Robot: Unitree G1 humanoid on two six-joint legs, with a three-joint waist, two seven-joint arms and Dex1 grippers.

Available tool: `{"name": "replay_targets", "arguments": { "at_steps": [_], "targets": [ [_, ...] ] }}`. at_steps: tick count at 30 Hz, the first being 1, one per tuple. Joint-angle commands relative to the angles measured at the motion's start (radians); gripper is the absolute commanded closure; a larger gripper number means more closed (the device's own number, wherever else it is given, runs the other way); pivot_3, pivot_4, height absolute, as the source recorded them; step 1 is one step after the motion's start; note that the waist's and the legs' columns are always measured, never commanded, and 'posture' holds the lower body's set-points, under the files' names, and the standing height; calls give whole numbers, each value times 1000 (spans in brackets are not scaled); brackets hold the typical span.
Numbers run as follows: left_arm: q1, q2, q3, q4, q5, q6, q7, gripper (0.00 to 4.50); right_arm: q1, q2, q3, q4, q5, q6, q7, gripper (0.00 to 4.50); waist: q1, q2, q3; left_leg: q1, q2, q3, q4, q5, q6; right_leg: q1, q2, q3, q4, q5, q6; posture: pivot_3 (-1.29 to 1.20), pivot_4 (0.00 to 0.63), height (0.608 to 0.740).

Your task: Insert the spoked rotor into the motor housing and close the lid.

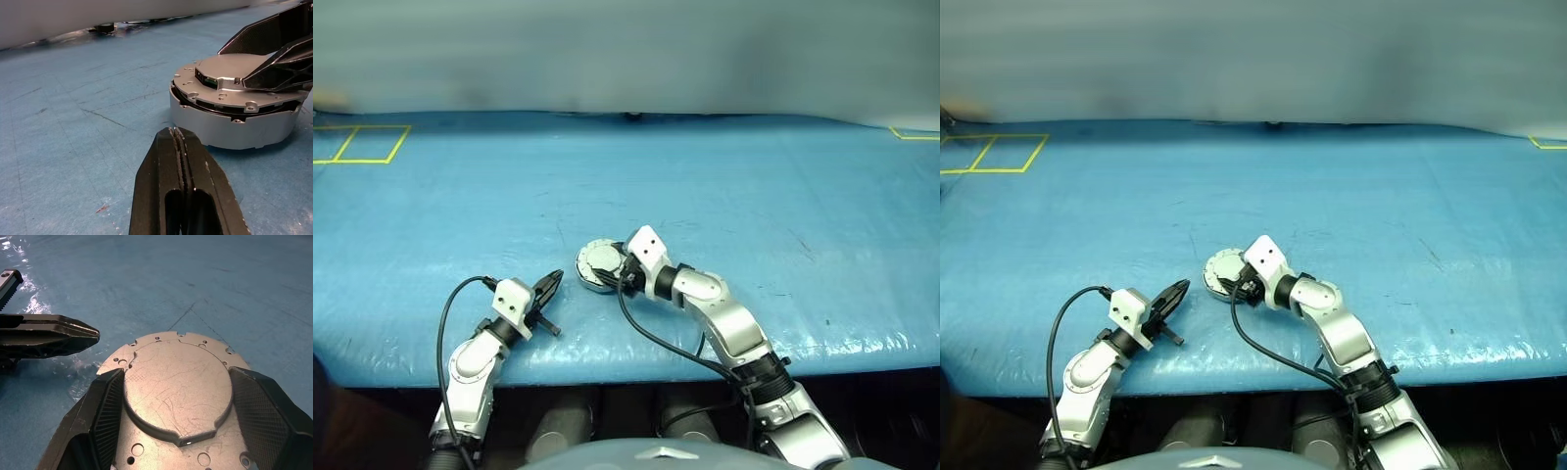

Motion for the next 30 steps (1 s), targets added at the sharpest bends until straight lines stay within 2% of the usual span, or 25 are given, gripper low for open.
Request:
{"name": "replay_targets", "arguments": {
  "at_steps": [1, 10, 30],
  "targets": [
    [-3, -5, -7, -11, -1, -3, 4, 4500, -13, 11, 6, -24, -1, 45, -16, 1498, 0, 0, 0, 0, 0, 0, 0, 0, 0, 0, 0, 0, 0, 0, 0, 0, 150, 740],
    [0, -7, -8, -1, -2, -3, 5, 4500, -28, 39, 19, -49, -14, 100, -54, 1498, -1, 0, 0, 0, 0, 0, 0, 0, 0, 0, 0, 0, 0, 0, 0, 0, 150, 740],
    [-10, -7, 0, 5, -12, -3, 5, 4500, -23, -11, 65, 71, -90, 119, -77, 1498, -2, 0, -2, 2, 1, 0, 0, 0, -1, 2, 0, 0, 1, -3, 4, 0, 150, 740]
  ]
}}
